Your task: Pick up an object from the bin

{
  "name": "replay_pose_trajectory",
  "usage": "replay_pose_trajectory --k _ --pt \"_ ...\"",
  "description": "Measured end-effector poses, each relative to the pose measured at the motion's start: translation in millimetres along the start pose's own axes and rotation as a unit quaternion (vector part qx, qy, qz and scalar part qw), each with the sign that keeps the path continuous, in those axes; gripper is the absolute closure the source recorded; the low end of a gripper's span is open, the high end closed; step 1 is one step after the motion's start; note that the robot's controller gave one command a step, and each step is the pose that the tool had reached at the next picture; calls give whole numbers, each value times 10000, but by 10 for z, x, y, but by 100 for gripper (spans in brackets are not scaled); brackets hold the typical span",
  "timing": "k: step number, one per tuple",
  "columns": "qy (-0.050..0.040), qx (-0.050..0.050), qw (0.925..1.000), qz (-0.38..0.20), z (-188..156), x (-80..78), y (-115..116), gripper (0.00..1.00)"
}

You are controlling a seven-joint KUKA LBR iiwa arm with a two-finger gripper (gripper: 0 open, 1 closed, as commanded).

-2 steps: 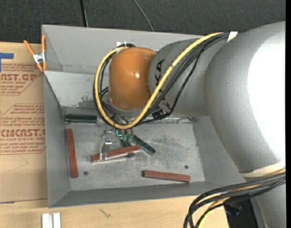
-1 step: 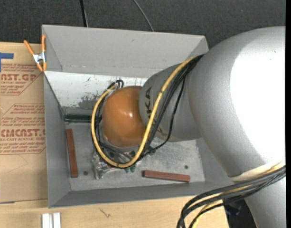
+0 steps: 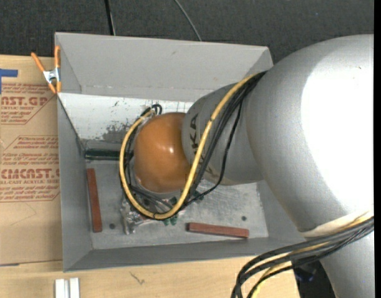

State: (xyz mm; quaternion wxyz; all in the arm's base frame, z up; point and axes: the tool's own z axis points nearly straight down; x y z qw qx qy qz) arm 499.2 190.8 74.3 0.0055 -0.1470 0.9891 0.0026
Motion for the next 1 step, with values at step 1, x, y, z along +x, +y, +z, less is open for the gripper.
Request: replay_pose_trajectory --k 1 --pt "76 15 10000 21 -400 98 -63 100"
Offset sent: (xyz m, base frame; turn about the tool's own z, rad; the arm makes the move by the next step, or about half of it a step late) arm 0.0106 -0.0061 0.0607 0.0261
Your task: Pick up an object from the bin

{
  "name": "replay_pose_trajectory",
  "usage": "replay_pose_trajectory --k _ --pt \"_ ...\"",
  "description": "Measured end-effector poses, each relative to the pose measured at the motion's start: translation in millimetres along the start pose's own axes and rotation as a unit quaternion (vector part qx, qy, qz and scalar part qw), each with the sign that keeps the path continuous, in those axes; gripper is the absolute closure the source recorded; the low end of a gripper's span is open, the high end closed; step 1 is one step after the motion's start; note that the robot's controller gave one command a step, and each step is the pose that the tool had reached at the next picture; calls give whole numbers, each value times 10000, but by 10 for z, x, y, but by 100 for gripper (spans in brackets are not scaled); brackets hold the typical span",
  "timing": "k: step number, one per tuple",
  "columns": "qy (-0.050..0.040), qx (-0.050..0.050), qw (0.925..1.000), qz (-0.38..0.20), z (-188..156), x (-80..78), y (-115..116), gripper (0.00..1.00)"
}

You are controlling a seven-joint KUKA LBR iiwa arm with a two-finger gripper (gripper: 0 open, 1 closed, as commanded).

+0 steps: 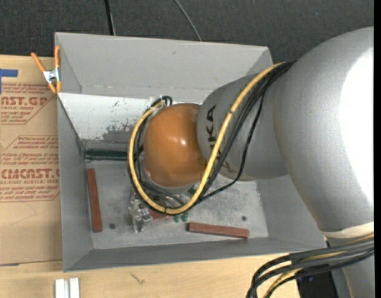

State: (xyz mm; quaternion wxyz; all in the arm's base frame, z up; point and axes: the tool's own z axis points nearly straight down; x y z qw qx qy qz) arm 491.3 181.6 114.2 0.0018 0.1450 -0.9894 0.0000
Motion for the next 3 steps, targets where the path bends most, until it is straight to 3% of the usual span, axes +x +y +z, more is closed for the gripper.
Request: replay_pose_trajectory --k 1,2,3 --pt "-34 -1 9999 104 -208 -196 -15 100" --pt "-6 3 10000 19 -1146 -125 27 0" --pt "-38 2 10000 -35 -1804 -97 53 0"
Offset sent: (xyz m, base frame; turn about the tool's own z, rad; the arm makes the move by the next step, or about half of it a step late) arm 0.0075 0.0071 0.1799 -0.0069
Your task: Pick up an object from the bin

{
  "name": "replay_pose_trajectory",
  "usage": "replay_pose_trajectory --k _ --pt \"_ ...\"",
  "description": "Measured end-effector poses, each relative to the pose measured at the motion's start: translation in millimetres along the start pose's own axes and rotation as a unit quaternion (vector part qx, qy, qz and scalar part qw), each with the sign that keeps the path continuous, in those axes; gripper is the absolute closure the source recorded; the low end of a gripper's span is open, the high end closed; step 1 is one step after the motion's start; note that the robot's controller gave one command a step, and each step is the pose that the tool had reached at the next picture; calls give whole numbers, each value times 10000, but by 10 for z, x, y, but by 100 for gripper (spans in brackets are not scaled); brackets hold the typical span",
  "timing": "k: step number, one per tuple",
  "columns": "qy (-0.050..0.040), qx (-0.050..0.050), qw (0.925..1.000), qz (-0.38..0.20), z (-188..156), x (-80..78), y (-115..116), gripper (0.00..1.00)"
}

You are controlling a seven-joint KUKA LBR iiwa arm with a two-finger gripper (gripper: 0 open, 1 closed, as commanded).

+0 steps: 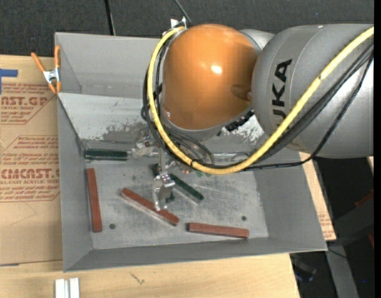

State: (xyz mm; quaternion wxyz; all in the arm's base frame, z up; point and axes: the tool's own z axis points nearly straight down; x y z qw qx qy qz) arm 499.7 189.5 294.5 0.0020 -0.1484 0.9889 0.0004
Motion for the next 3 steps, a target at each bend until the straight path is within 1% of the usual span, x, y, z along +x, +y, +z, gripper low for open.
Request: replay_pose_trajectory --k 1,2,3 --pt "-35 -5 10000 82 464 -32 -79 0" --pt "-6 -6 9999 125 1150 38 -62 0" --pt "16 -8 10000 73 1508 69 -605 0"
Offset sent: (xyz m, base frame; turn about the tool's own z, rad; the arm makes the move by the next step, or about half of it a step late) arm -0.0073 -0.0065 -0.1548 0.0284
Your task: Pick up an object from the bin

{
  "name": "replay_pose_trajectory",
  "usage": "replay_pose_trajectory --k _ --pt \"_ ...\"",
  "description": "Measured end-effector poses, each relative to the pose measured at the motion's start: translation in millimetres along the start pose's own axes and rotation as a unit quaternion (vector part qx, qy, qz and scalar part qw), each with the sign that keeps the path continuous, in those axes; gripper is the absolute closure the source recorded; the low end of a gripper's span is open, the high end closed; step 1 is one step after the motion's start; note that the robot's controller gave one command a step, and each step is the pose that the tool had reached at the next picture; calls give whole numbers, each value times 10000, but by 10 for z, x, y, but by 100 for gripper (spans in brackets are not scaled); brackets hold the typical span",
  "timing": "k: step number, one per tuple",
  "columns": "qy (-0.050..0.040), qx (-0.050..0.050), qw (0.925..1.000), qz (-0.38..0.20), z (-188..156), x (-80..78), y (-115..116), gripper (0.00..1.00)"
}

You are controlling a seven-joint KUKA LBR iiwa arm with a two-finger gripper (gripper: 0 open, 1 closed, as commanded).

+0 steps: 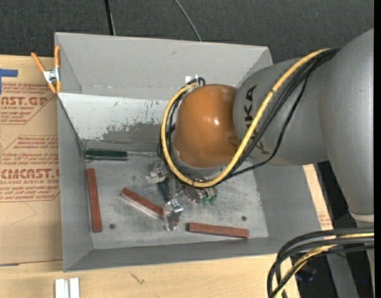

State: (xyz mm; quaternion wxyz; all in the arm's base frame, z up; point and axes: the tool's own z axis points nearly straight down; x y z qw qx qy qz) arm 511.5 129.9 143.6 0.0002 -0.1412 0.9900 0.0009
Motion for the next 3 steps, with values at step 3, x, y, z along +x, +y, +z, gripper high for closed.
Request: replay_pose_trajectory --k 3 --pt "-19 8 10000 33 -874 156 66 100"
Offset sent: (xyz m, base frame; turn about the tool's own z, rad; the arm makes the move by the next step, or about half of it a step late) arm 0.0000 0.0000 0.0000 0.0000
